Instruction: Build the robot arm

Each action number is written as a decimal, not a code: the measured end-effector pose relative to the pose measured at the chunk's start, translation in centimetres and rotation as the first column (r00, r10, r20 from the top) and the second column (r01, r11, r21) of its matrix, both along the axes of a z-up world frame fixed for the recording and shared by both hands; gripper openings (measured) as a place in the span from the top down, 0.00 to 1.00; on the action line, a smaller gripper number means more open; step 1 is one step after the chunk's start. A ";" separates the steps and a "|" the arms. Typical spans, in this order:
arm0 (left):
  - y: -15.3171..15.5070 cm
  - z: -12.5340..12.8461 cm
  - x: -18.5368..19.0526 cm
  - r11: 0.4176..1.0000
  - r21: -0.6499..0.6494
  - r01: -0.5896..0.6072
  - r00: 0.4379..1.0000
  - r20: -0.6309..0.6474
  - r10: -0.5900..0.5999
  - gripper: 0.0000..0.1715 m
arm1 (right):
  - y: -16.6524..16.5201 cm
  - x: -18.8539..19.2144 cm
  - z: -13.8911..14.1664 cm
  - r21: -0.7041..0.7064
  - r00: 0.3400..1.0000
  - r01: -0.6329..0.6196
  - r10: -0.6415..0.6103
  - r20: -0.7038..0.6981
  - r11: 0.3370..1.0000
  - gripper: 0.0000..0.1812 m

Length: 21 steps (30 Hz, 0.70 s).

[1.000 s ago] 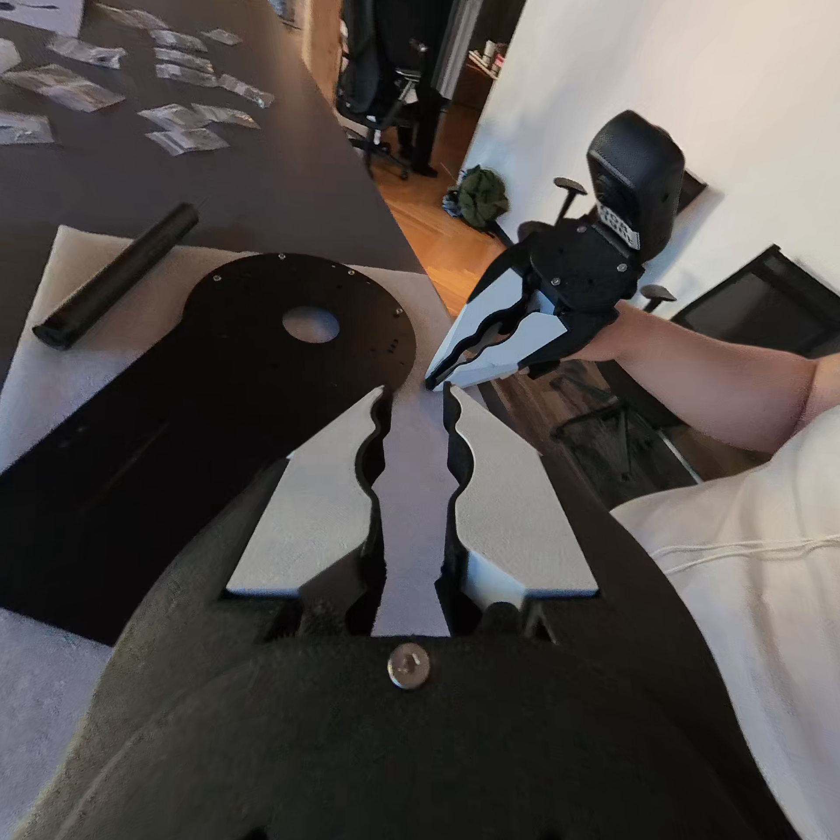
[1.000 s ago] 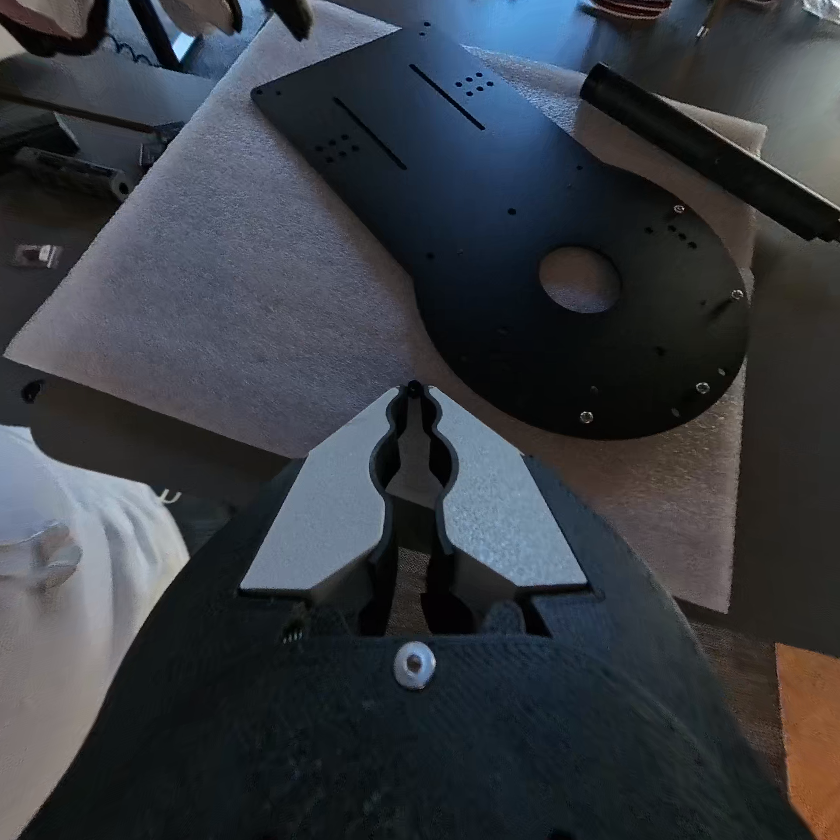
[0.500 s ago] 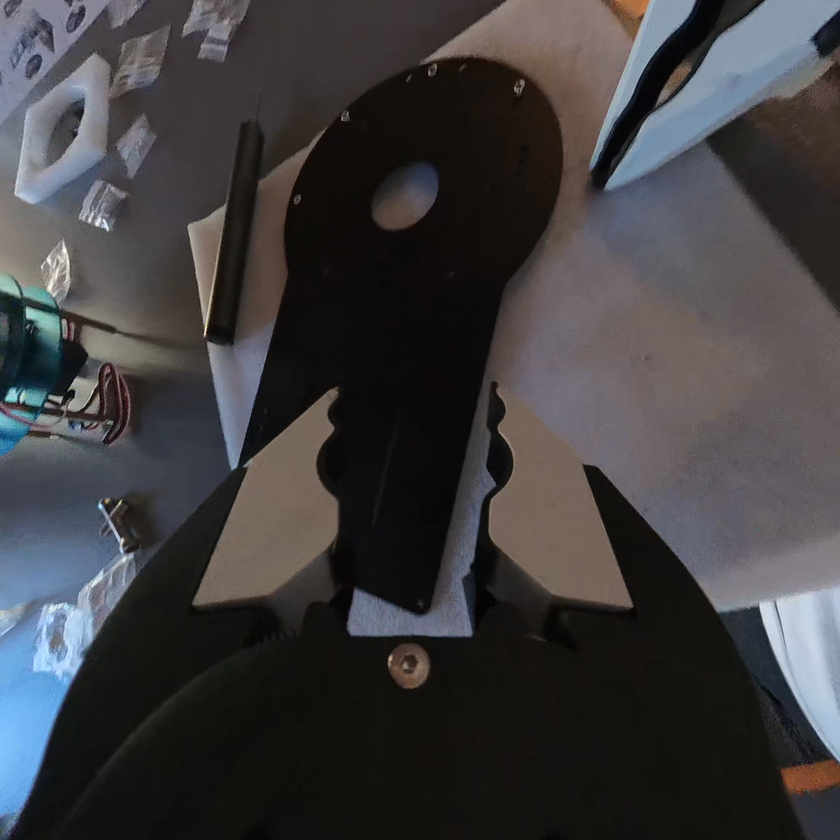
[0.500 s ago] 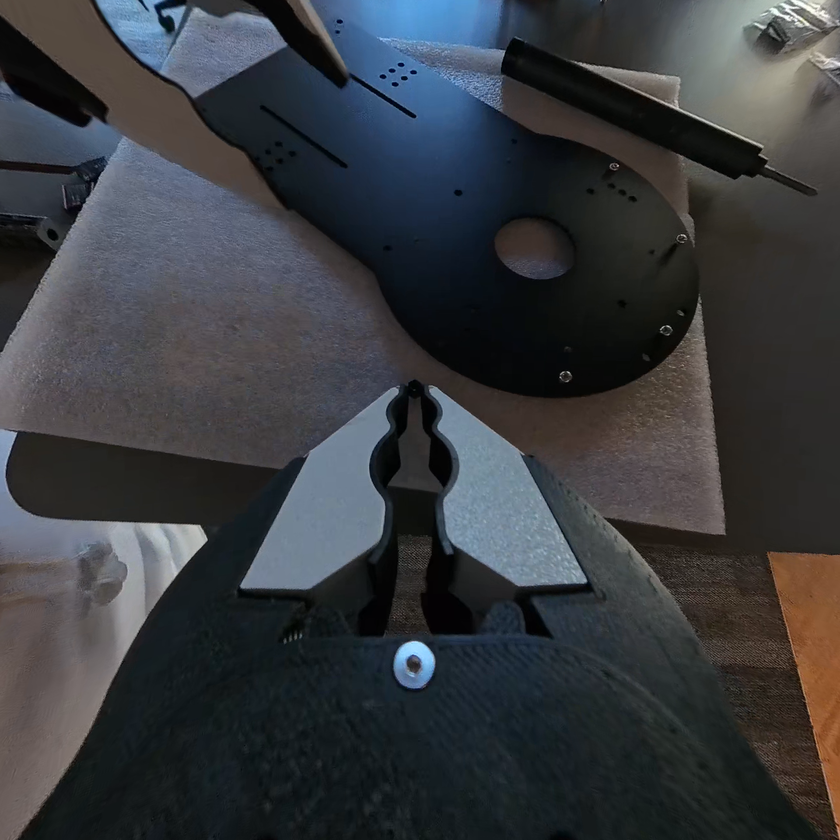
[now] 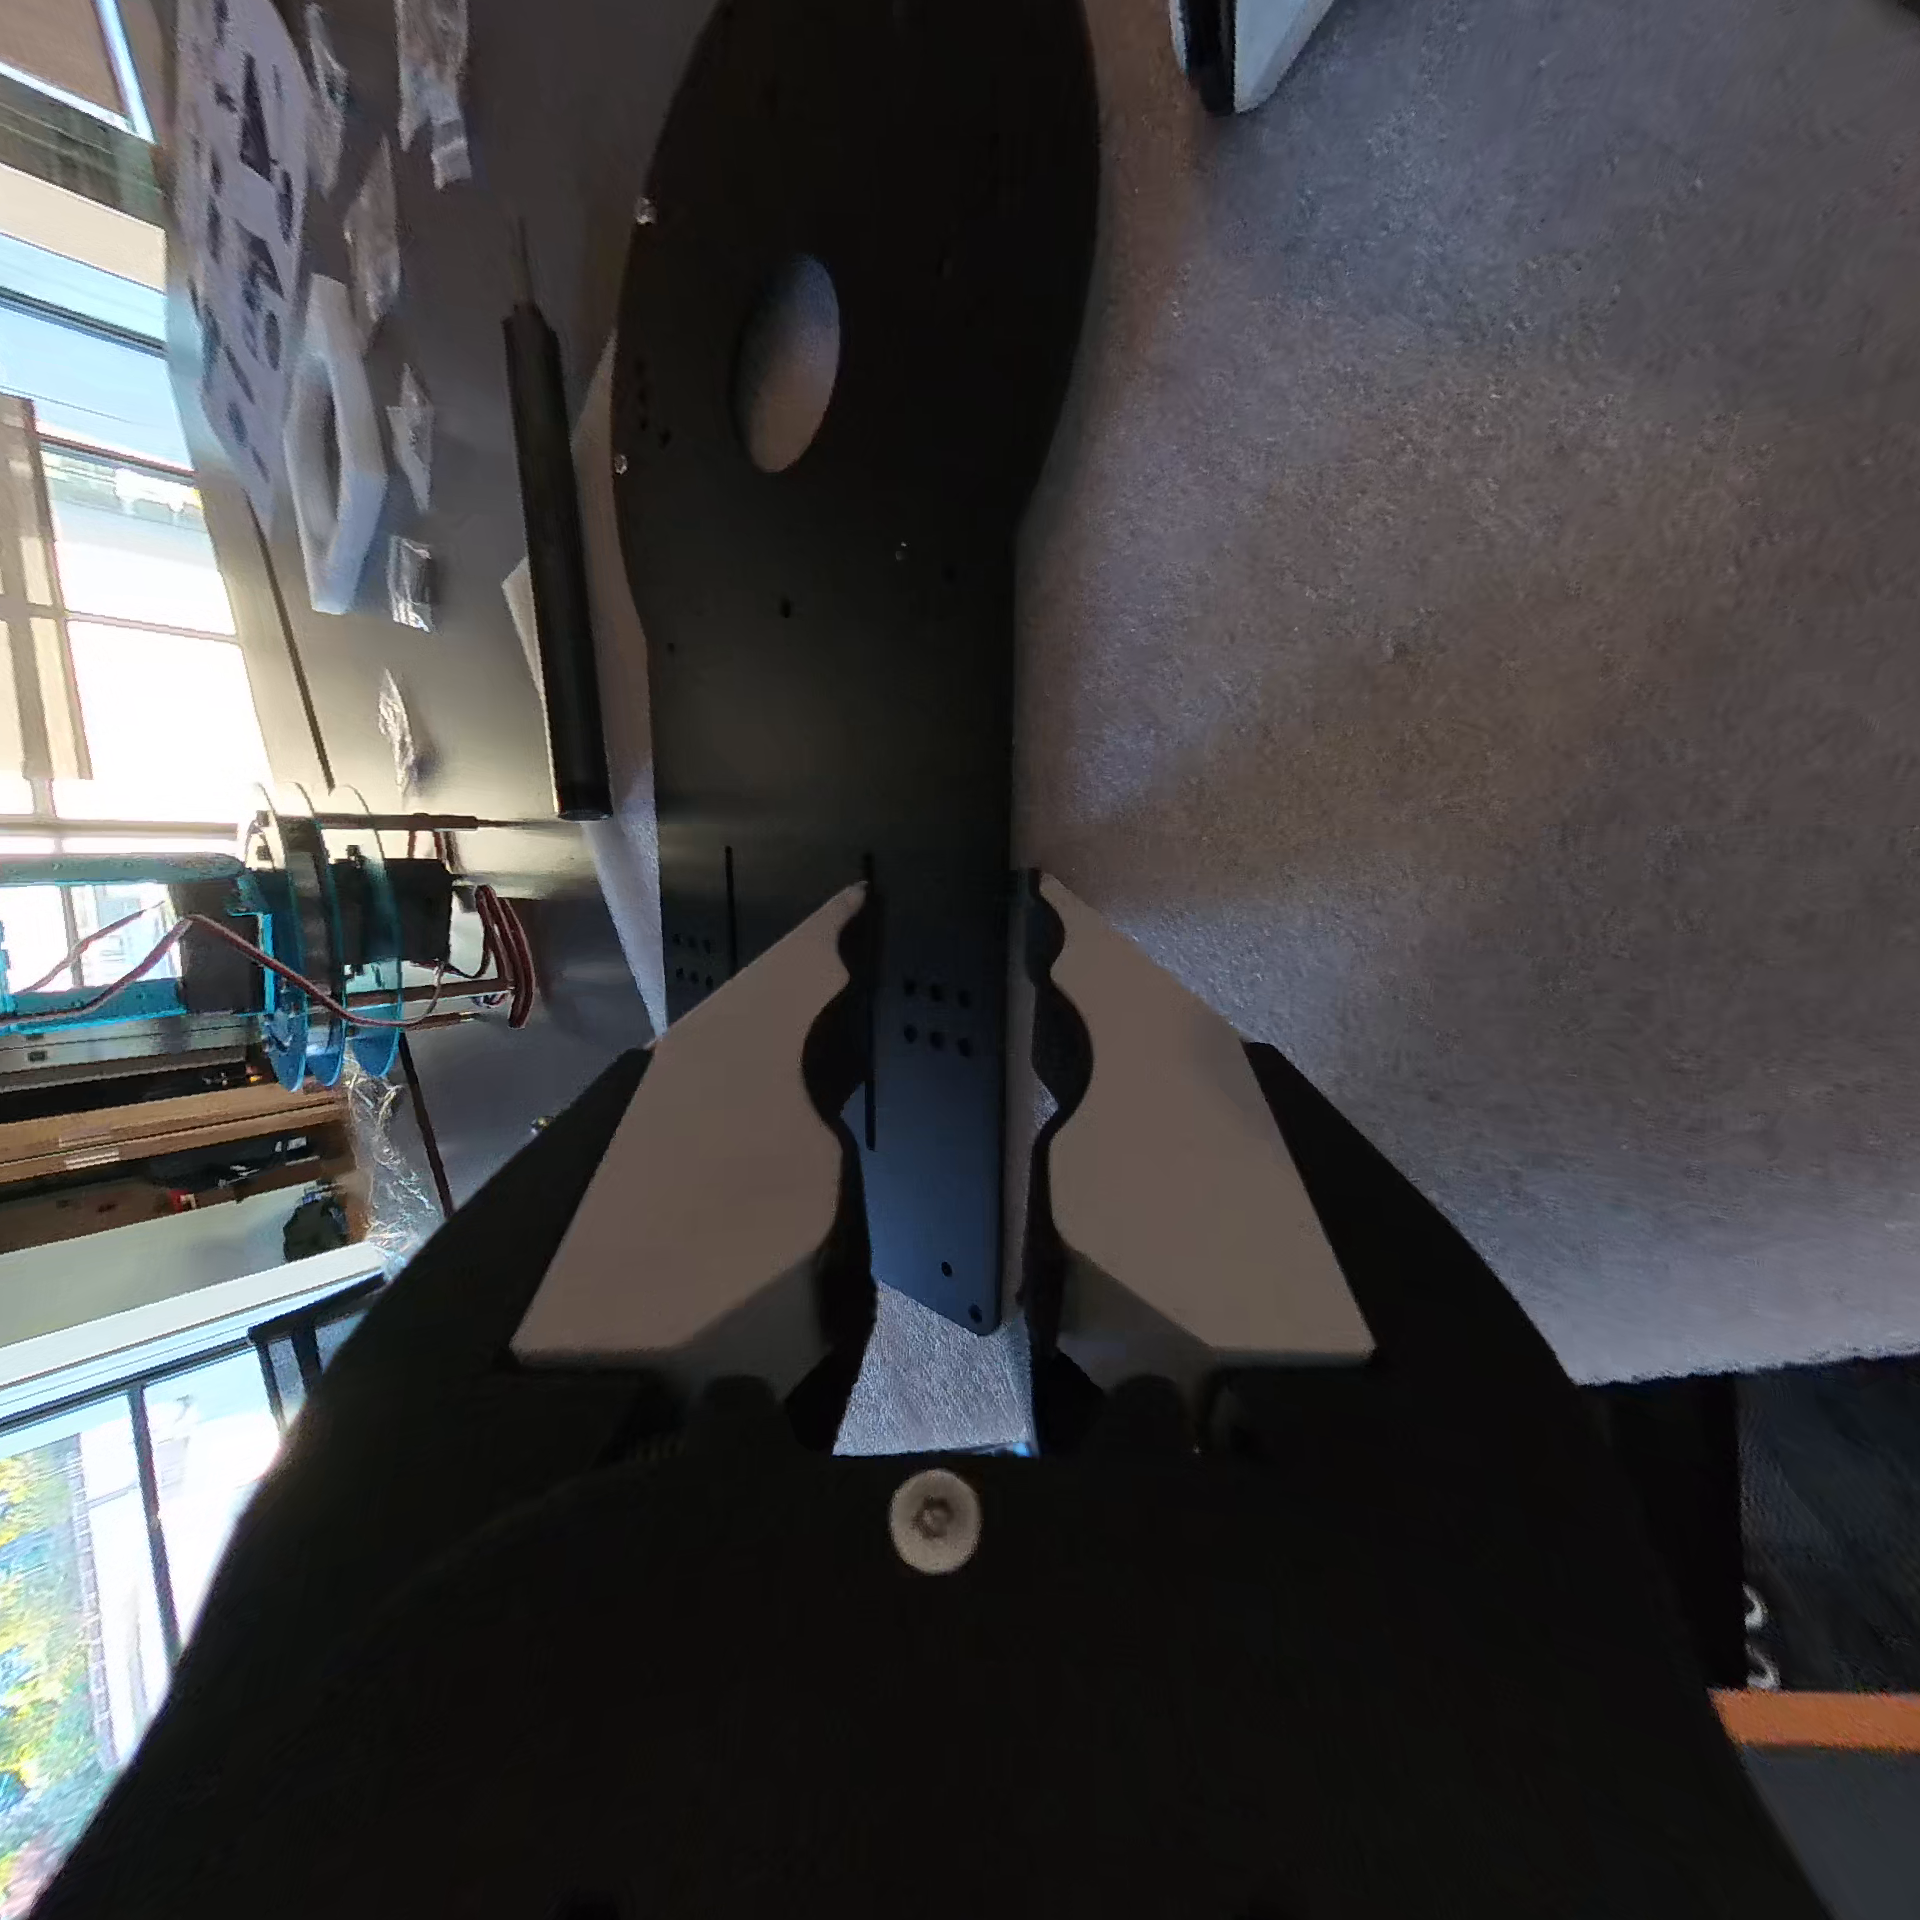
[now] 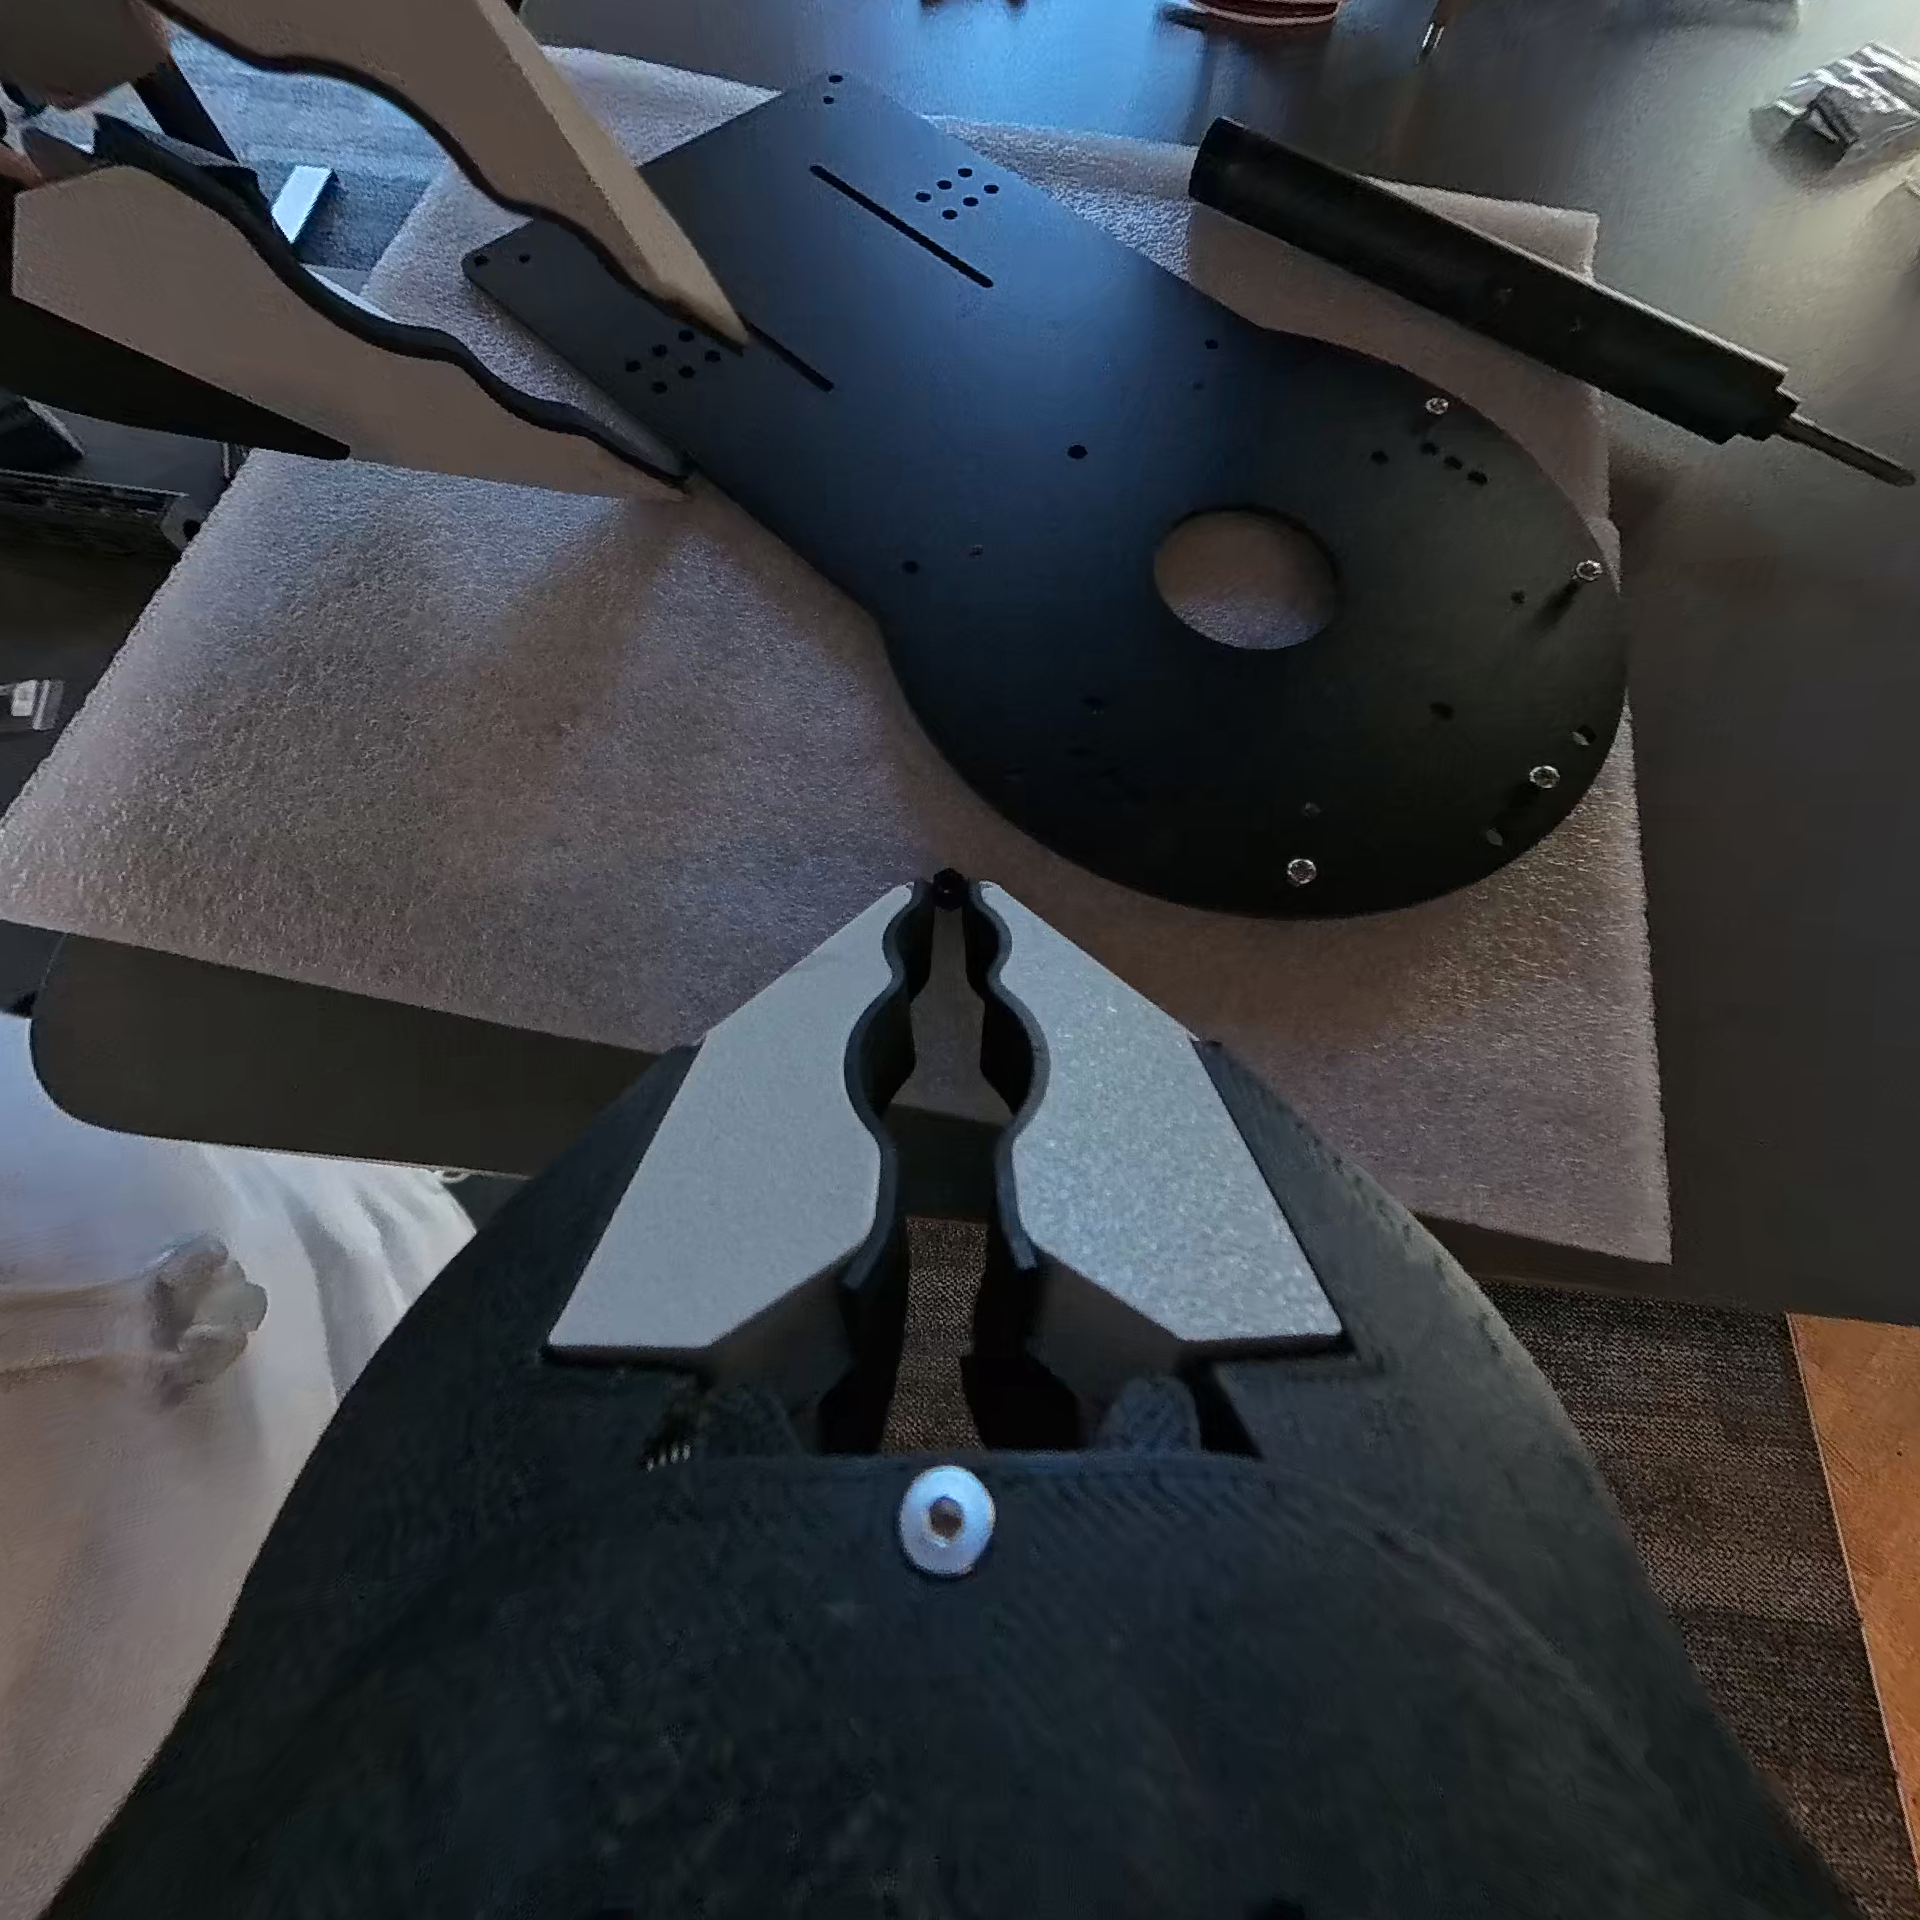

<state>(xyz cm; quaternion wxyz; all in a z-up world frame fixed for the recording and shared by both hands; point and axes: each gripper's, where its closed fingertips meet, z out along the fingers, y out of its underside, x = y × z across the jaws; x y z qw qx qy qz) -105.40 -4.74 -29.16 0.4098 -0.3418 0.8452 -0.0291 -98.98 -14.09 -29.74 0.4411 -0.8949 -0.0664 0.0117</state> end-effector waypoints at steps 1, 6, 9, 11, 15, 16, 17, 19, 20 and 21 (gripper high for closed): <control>-0.1 -0.1 0.0 1.000 0.008 0.003 1.000 -0.016 -0.003 0.88 | 0.0 0.0 0.0 0.001 1.000 -0.001 0.001 -0.001 1.000 0.98; -0.4 -0.3 -0.2 1.000 0.026 -0.008 0.996 -0.086 0.011 0.96 | 0.0 0.0 0.0 0.000 1.000 -0.011 0.011 -0.009 1.000 0.98; -0.2 -0.4 -0.2 0.999 -0.010 -0.033 0.995 -0.099 0.032 0.94 | 0.0 0.0 0.0 -0.002 1.000 -0.013 0.013 -0.014 1.000 0.98; 0.1 -0.2 0.1 0.999 0.022 -0.037 0.996 -0.079 0.039 0.89 | 0.0 0.0 0.0 -0.001 1.000 -0.013 0.013 -0.008 1.000 0.98; 0.2 0.4 0.3 0.986 0.165 0.014 1.000 0.008 -0.015 0.85 | 0.0 0.0 0.0 0.012 1.000 -0.005 0.005 0.018 1.000 0.98; 0.1 0.2 0.2 0.985 0.172 0.026 0.999 0.029 -0.031 0.88 | 0.0 0.0 0.0 0.017 1.000 -0.002 0.001 0.020 1.000 0.98; 0.0 0.0 0.1 0.986 0.166 0.029 0.998 0.046 -0.037 0.92 | 0.0 0.0 0.0 0.022 1.000 0.002 -0.002 0.020 1.000 0.98; -0.3 -0.6 -0.1 0.987 0.158 0.013 0.999 0.050 -0.021 0.98 | 0.0 0.0 0.0 0.034 1.000 0.009 -0.010 0.017 0.999 0.98; -0.3 -0.7 -0.1 0.984 0.177 -0.005 0.999 0.053 -0.005 0.98 | 0.0 0.0 0.0 0.038 1.000 0.012 -0.013 0.015 0.999 0.98; -0.3 -0.7 0.0 0.980 0.198 -0.020 0.999 0.049 0.011 0.98 | 0.0 0.0 0.0 0.040 1.000 0.014 -0.015 0.012 0.999 0.98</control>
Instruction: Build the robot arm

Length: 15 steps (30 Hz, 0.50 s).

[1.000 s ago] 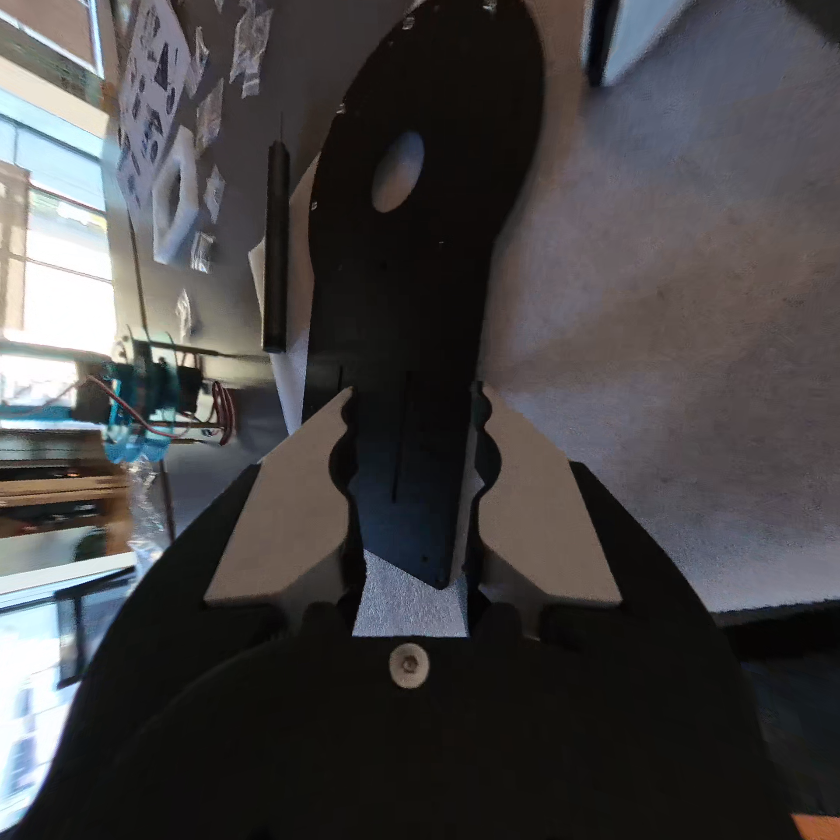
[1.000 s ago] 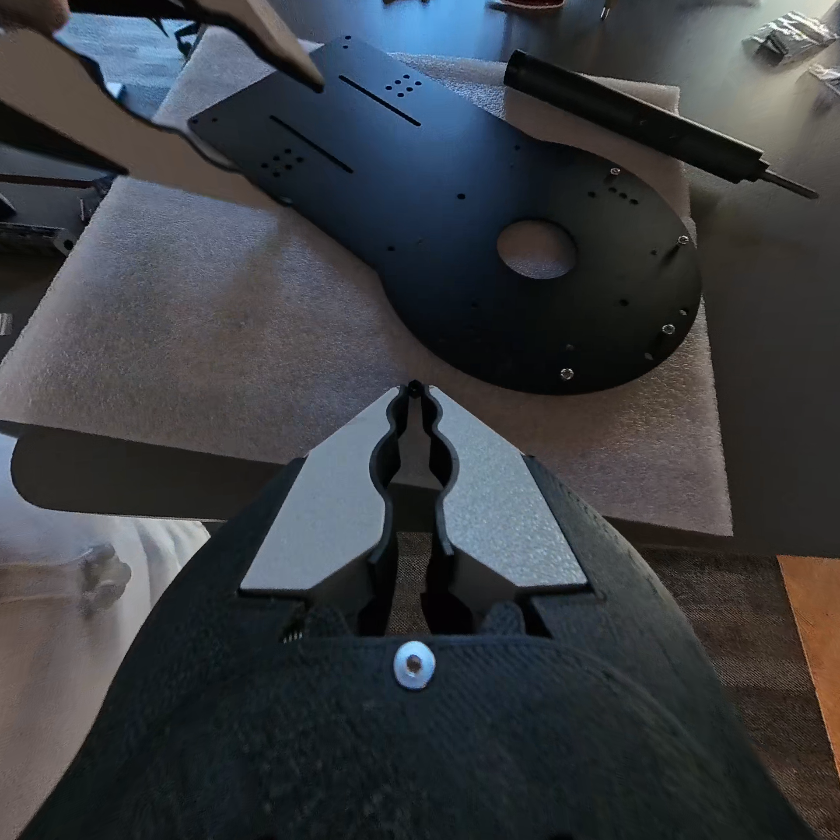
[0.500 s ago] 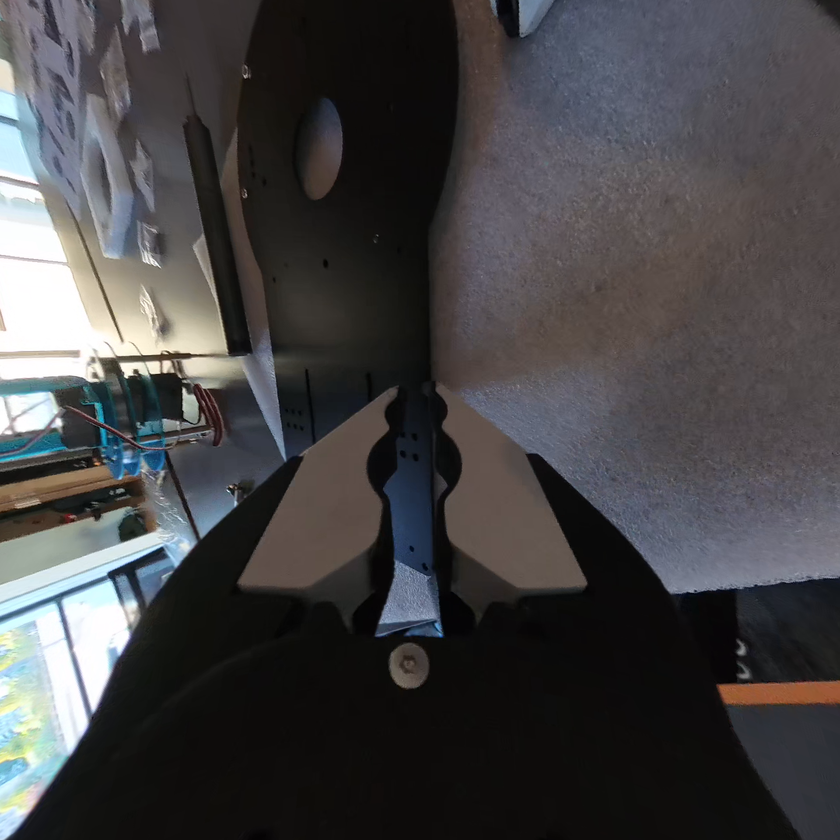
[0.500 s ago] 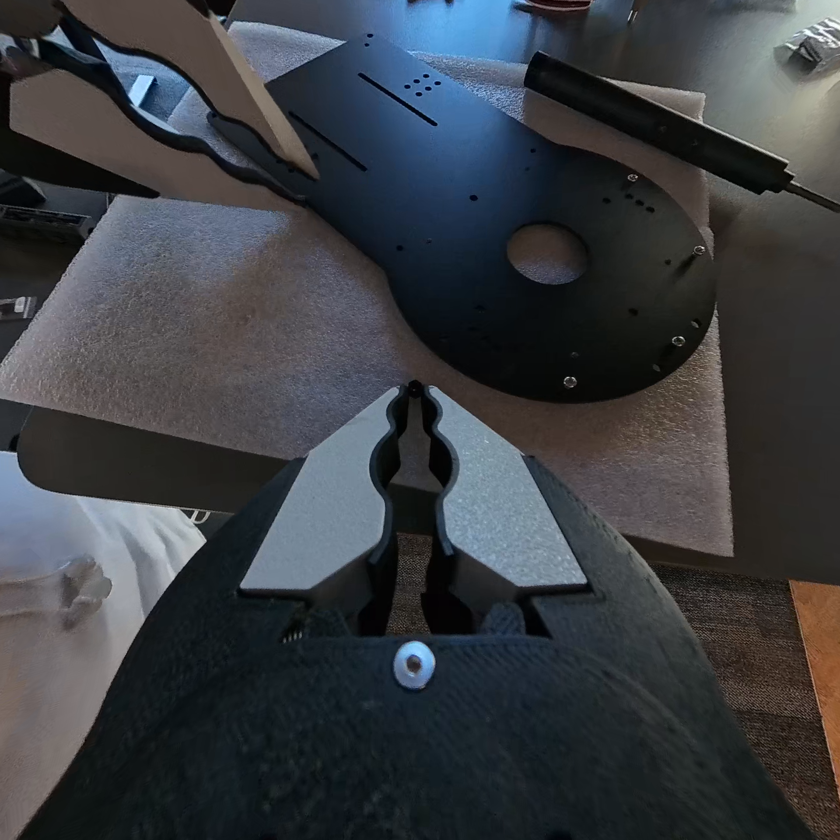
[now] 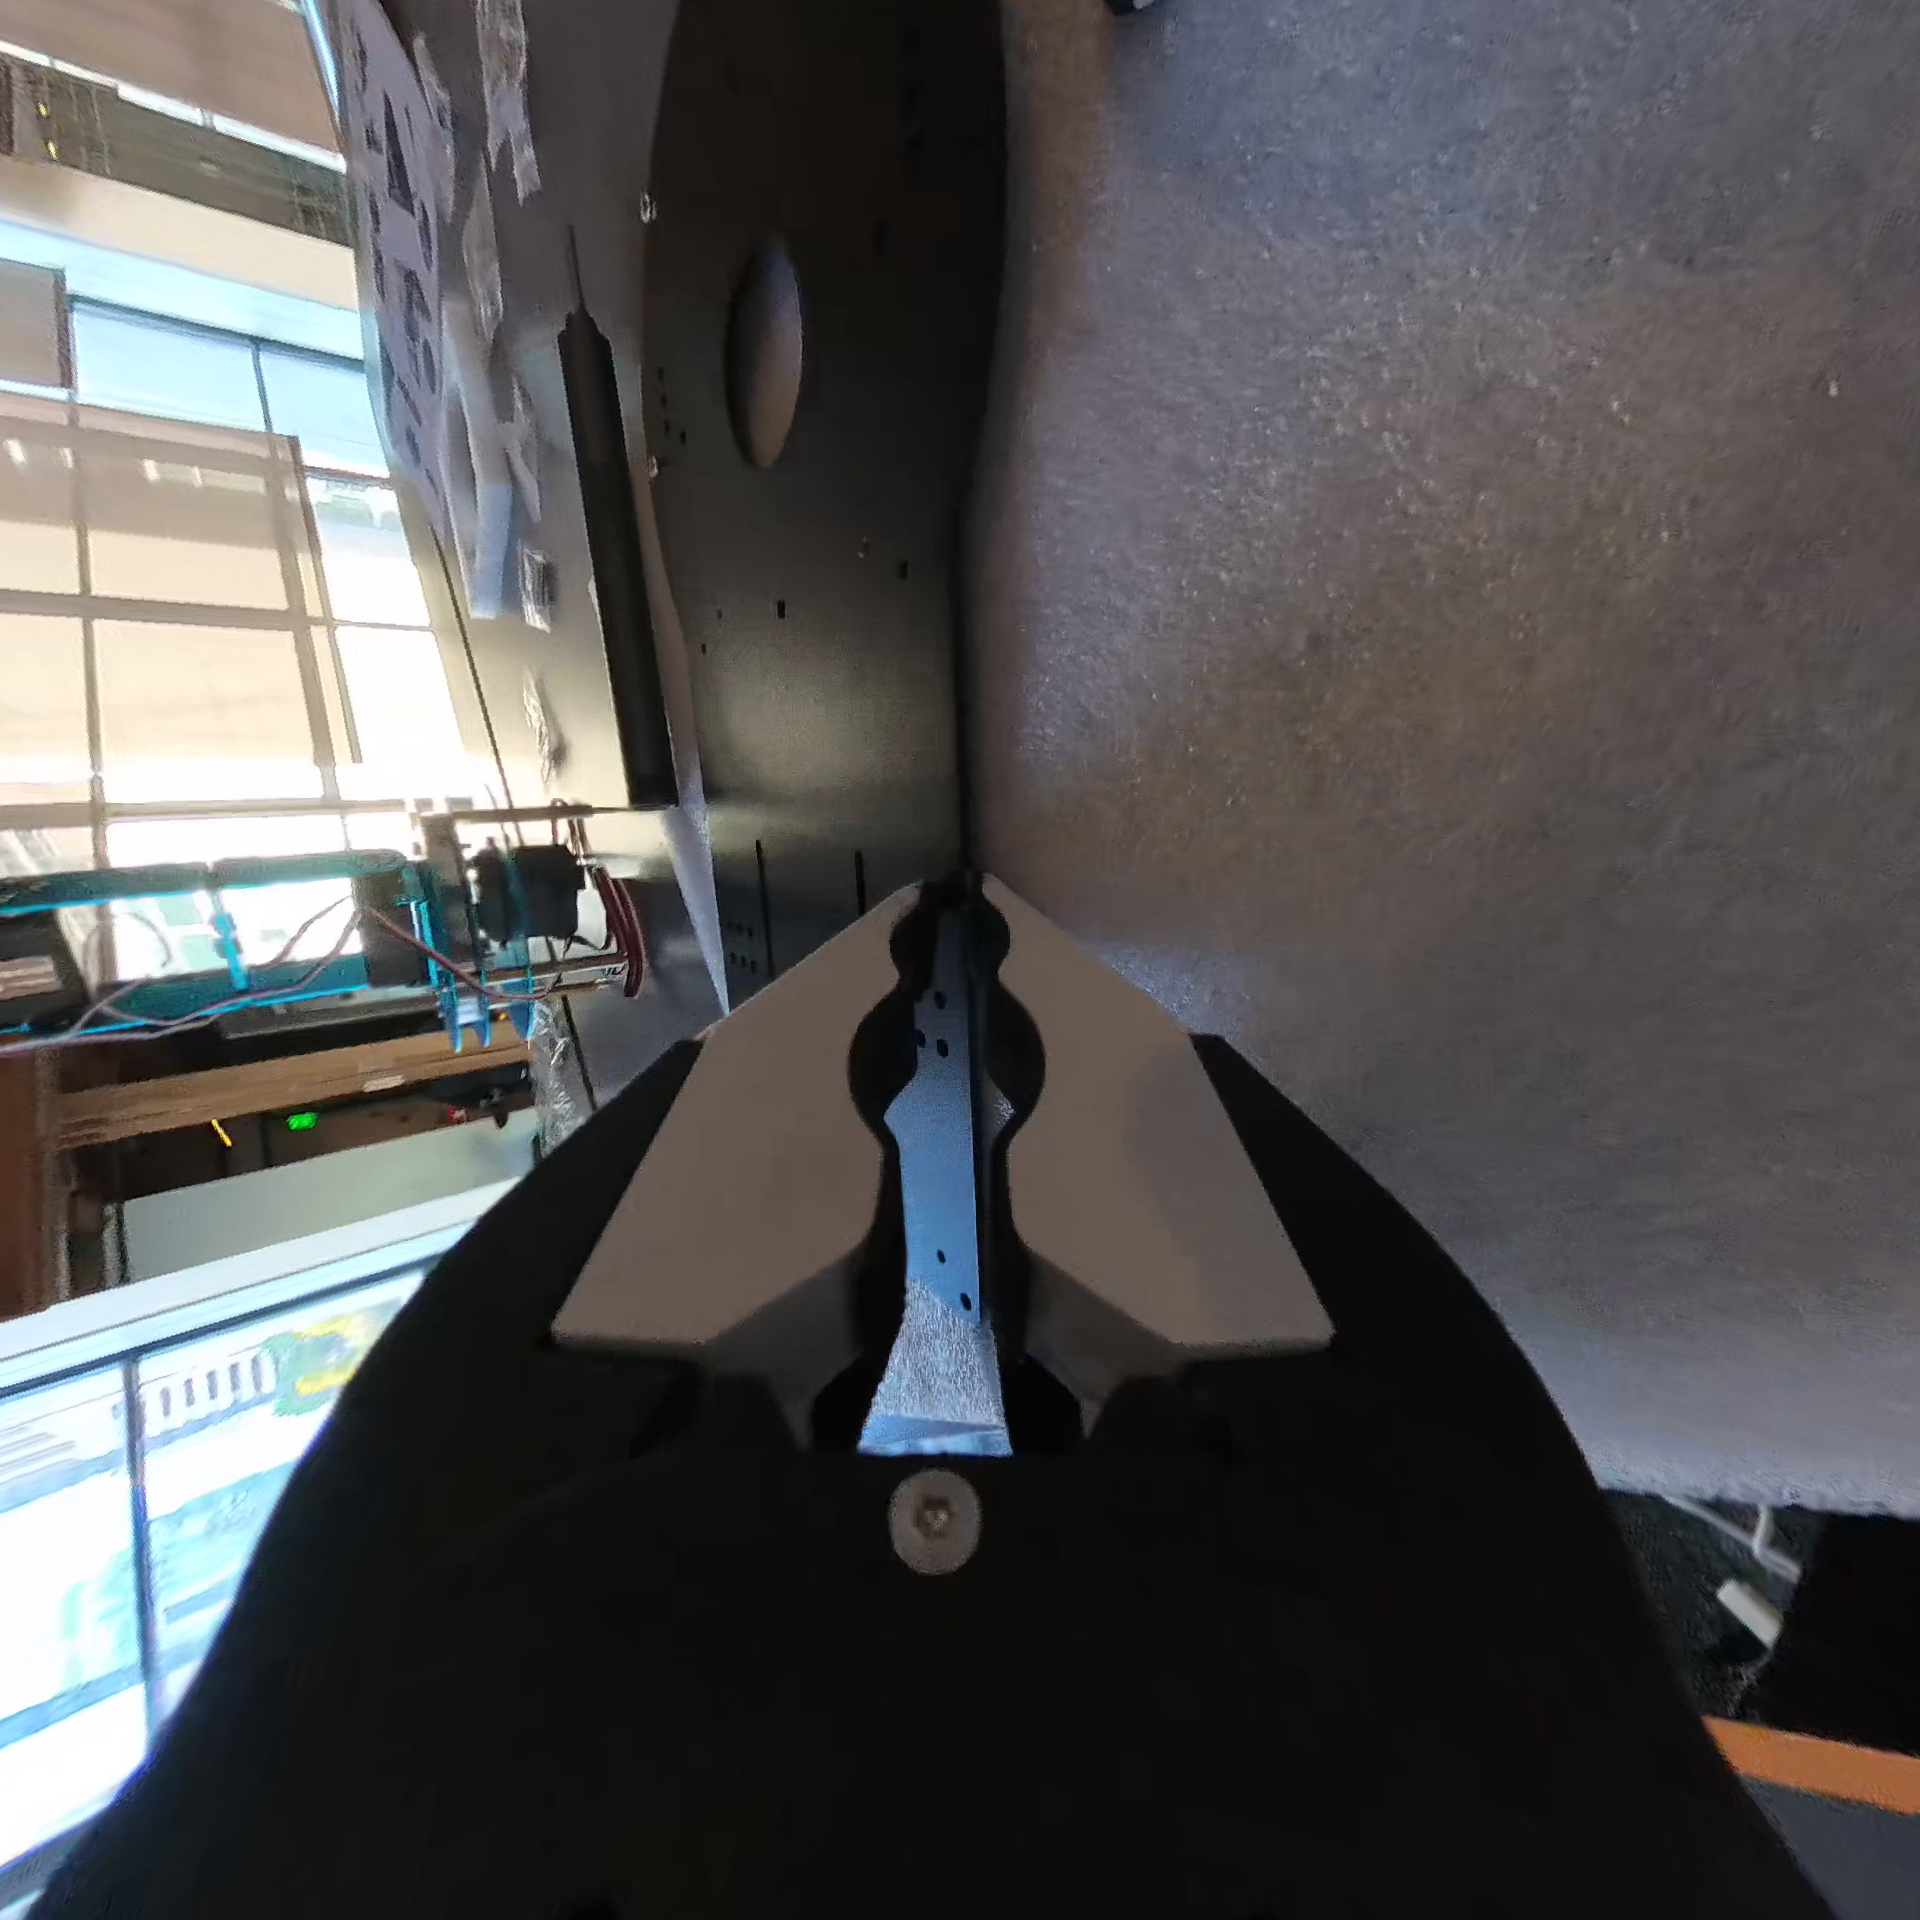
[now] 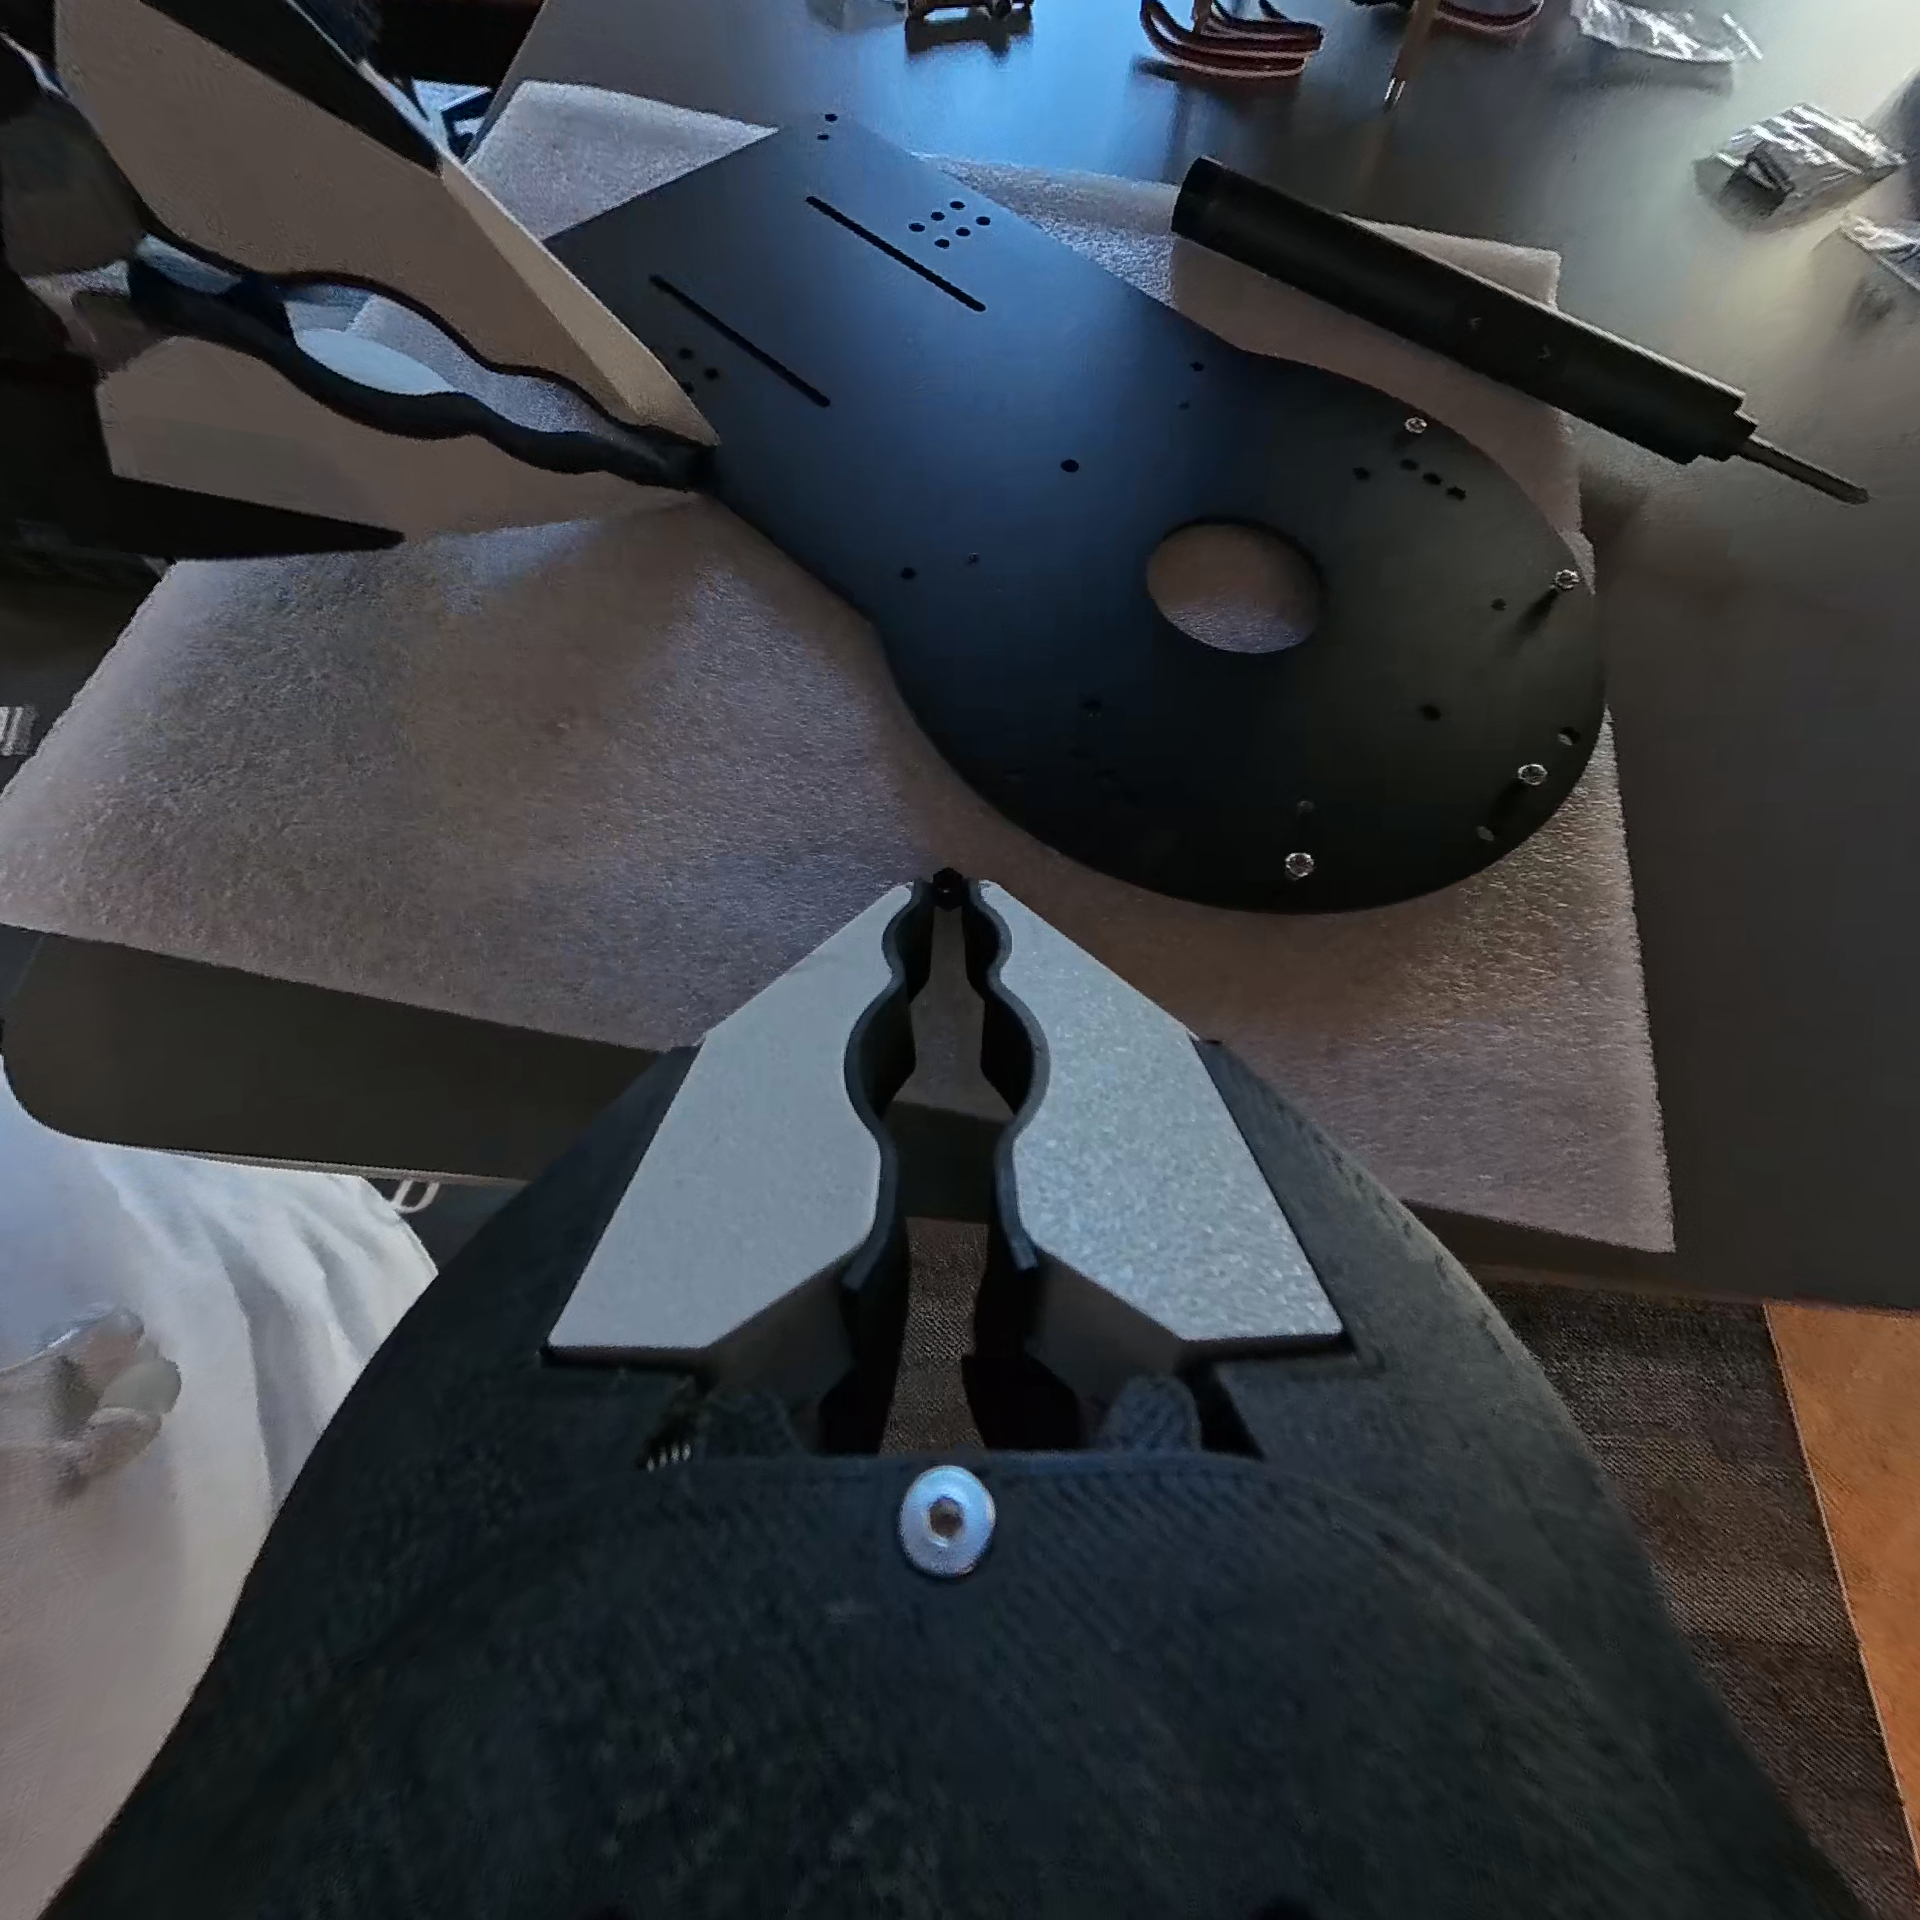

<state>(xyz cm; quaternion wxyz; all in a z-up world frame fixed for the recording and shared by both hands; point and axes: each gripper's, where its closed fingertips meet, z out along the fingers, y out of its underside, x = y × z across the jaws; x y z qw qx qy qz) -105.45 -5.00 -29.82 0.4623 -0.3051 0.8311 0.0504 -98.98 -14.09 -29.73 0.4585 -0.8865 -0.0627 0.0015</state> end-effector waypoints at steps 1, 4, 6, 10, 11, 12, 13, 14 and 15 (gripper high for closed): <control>0.0 0.0 0.0 1.000 0.012 -0.013 1.000 -0.004 0.013 0.98 | 0.0 0.0 0.0 0.002 1.000 0.000 0.000 0.002 1.000 0.98; 0.1 0.0 0.1 1.000 0.000 -0.014 1.000 0.004 0.014 0.99 | 0.1 0.0 0.0 0.012 1.000 -0.005 0.004 0.010 1.000 0.98; 0.1 0.0 0.1 1.000 -0.025 -0.018 1.000 0.007 0.018 0.99 | 0.1 0.0 0.0 0.017 1.000 -0.003 0.003 0.006 1.000 0.98; 0.1 0.1 0.1 0.992 -0.119 -0.050 0.998 -0.044 0.045 1.00 | 0.1 0.0 0.1 0.011 1.000 0.004 -0.004 0.016 1.000 0.98; 0.1 0.1 0.1 0.990 -0.131 -0.052 0.998 -0.054 0.045 0.99 | 0.1 0.1 0.1 0.010 1.000 0.005 -0.005 0.026 1.000 0.98; 0.1 0.1 0.1 0.990 -0.133 -0.050 0.997 -0.060 0.042 0.99 | 0.1 0.0 0.1 0.007 0.999 0.006 -0.006 0.032 1.000 0.98; 0.2 0.1 0.1 0.990 -0.130 -0.046 0.997 -0.062 0.039 0.99 | 0.1 0.0 0.2 0.004 0.999 0.008 -0.008 0.034 1.000 0.98; 0.2 0.2 0.1 0.991 -0.129 -0.043 0.997 -0.061 0.035 0.99 | 0.1 0.0 0.2 0.001 0.999 0.012 -0.012 0.032 1.000 0.98; 0.2 0.2 0.1 0.990 -0.132 -0.041 0.998 -0.059 0.034 0.99 | 0.2 0.1 0.3 0.001 0.999 0.019 -0.019 0.026 1.000 0.98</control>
